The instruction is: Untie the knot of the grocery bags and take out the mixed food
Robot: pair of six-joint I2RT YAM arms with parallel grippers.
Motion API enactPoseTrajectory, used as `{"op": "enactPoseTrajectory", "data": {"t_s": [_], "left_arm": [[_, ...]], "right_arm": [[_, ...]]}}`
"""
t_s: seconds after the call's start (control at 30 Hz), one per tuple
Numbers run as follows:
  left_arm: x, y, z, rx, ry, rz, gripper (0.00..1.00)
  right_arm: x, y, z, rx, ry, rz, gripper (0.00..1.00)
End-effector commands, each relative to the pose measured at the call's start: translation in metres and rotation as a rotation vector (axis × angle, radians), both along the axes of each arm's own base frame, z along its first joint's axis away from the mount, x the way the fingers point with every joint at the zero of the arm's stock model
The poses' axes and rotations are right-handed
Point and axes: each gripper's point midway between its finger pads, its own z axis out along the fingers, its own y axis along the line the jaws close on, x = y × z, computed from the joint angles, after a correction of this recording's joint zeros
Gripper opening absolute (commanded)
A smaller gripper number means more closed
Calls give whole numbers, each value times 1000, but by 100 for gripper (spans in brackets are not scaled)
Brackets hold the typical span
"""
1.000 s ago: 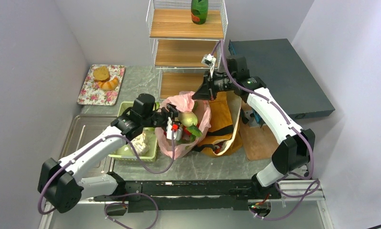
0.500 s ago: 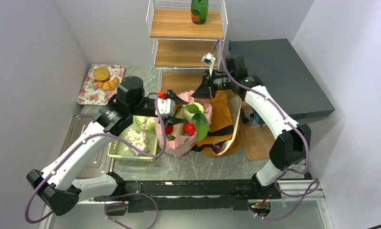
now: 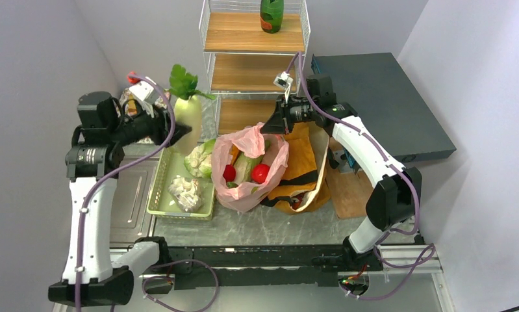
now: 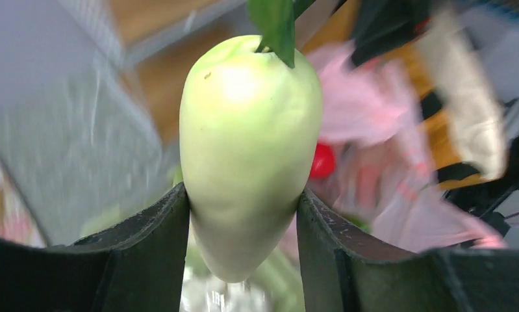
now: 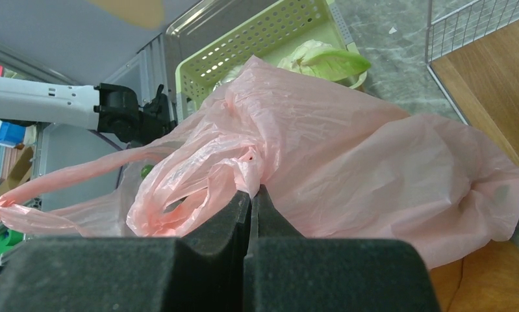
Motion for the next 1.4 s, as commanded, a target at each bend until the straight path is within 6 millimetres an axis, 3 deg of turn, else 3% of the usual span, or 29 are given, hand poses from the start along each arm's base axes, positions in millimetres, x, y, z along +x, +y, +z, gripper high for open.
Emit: {"op": "enactPoseTrajectory", "data": {"t_s": [0.0,0.13,0.23,0.3,0.4,0.43,0.47,0.5,0.63,0.7,0.8,0.93,1.1,1.2,1.37], "left_arm": [[-19,56,-144,173,511,248,0],[-21,96,-216,325,623,417,0],[-16,115,-245,403,631,485,9],[-15,124,-260,449,650,518,26],[-19,123,-269,464,665,471,63],[-19,113,-261,430,632,410,73],[-20,102,-248,390,569,340,94],[-21,90,-231,359,479,276,99],[-39,38,-134,263,-10,5,99],[-53,10,-94,228,-137,-112,98],[-69,-37,-76,247,-91,-286,73],[-73,-80,-94,309,48,-390,52],[-74,-102,-155,504,78,-462,49],[-87,-107,-189,592,132,-509,52],[-85,-101,-230,673,253,-444,71]], "right_arm": [[-3,1,26,39,-87,17,0],[-9,6,33,29,-138,44,0],[-17,14,36,13,-175,82,0],[-23,19,39,0,-213,102,0],[-32,25,48,-6,-256,124,0],[-35,26,51,-3,-267,126,0],[-37,26,53,-1,-276,125,0],[-39,26,55,2,-282,122,0],[-46,26,52,-2,-296,123,0],[-47,29,49,-7,-299,126,0],[-46,32,50,1,-294,125,0],[-44,36,51,11,-286,127,0],[-45,35,48,7,-280,130,0],[-46,34,45,0,-278,131,0],[-47,32,41,-8,-275,121,0]]}}
